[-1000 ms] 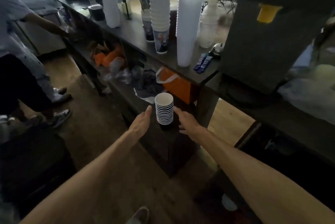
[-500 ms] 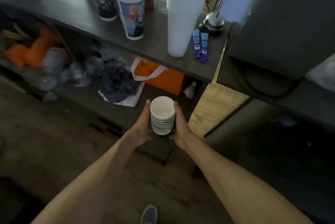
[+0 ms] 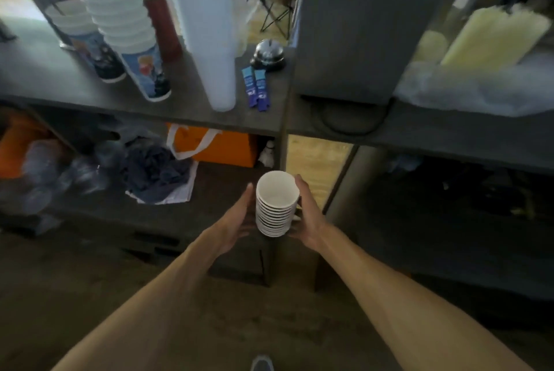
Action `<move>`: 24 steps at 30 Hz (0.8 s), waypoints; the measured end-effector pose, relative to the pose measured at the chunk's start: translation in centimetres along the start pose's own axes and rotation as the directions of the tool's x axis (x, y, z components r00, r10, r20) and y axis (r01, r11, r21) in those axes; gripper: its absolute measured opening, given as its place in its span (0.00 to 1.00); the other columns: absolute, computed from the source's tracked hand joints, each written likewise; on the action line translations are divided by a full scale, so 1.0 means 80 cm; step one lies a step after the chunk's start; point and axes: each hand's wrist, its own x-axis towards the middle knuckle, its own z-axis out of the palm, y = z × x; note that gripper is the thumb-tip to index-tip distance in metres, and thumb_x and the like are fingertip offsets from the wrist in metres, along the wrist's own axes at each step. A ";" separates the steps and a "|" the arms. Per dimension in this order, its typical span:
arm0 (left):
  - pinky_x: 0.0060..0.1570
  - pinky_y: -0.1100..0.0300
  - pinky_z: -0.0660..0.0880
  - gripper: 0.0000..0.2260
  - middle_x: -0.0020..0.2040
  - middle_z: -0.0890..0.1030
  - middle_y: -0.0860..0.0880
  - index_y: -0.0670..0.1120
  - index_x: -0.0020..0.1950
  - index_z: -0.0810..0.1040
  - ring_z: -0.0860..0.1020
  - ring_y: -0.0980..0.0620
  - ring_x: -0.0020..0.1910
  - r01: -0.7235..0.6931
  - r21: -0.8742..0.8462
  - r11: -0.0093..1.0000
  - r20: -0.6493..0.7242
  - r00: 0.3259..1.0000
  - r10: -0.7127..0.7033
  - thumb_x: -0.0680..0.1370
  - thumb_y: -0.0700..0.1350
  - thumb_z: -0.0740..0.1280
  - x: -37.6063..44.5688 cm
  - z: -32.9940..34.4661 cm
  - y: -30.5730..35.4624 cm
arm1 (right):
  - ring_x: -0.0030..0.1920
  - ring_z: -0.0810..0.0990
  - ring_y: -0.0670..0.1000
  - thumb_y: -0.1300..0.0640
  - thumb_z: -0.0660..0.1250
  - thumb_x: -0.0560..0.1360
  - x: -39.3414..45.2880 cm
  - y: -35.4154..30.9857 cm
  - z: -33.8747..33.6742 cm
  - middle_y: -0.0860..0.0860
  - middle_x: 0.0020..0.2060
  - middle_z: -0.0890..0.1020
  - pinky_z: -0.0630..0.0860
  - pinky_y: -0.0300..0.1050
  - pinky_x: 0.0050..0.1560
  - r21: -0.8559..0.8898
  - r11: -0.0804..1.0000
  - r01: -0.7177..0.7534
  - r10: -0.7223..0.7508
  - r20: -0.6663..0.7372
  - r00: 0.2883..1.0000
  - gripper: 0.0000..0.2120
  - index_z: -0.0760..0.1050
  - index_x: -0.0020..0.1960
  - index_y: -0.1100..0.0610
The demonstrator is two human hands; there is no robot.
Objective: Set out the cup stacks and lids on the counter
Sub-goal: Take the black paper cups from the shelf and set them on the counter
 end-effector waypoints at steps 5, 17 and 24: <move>0.58 0.50 0.74 0.14 0.64 0.77 0.45 0.51 0.68 0.72 0.77 0.45 0.60 -0.066 0.207 0.976 0.050 0.997 0.057 0.83 0.48 0.59 -0.021 0.146 0.024 | 0.64 0.74 0.61 0.22 0.63 0.64 -0.079 -0.041 -0.141 0.57 0.67 0.75 0.72 0.65 0.64 0.090 0.996 -0.003 0.003 0.001 1.000 0.43 0.72 0.69 0.49; 0.68 0.46 0.71 0.48 0.71 0.71 0.53 0.52 0.76 0.61 0.71 0.52 0.68 -0.541 0.548 0.638 0.459 0.832 0.311 0.61 0.61 0.79 -0.032 0.679 0.015 | 0.61 0.76 0.61 0.21 0.56 0.69 -0.332 -0.075 -0.603 0.56 0.67 0.75 0.76 0.62 0.54 0.317 0.916 0.246 -0.169 -0.253 0.953 0.43 0.72 0.71 0.50; 0.67 0.46 0.72 0.43 0.69 0.74 0.51 0.50 0.75 0.64 0.74 0.51 0.66 -0.676 0.423 0.603 0.599 0.708 0.374 0.65 0.59 0.78 -0.051 0.971 0.063 | 0.59 0.81 0.58 0.17 0.68 0.48 -0.464 -0.121 -0.827 0.53 0.62 0.81 0.77 0.63 0.60 0.158 0.874 0.459 -0.291 -0.588 0.755 0.54 0.74 0.69 0.43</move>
